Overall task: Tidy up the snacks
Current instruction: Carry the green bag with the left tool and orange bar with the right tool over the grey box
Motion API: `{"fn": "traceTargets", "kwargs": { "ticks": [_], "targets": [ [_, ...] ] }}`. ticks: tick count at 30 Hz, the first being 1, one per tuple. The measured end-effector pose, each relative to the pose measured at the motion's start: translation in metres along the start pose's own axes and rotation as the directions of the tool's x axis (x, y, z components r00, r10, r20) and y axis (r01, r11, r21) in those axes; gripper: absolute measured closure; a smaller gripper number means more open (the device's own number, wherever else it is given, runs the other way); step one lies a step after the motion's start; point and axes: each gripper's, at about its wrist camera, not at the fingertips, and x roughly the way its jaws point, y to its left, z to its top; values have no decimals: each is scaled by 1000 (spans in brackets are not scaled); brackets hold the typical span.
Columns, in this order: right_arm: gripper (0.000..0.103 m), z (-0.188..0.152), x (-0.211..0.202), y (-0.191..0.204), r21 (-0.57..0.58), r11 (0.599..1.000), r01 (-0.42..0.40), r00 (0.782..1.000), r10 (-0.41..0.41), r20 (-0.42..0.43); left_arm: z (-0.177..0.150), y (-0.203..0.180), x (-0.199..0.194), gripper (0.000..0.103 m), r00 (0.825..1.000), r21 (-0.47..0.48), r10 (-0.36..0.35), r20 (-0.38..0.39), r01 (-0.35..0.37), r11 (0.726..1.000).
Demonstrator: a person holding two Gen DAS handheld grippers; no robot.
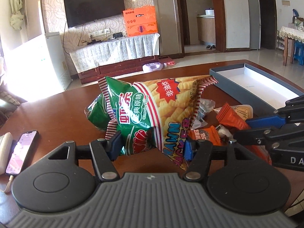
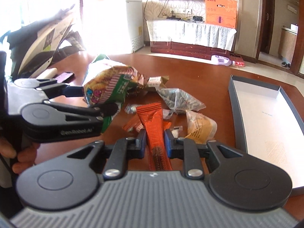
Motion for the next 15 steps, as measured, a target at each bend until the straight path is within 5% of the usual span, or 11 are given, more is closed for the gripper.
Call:
{"fn": "traceTargets", "kwargs": {
  "ticks": [15],
  "targets": [
    [79,12,-28,-32,72,996,48,993,-55,103,21,-47,-6,36,998,34,16,55,-17,999]
  ]
}}
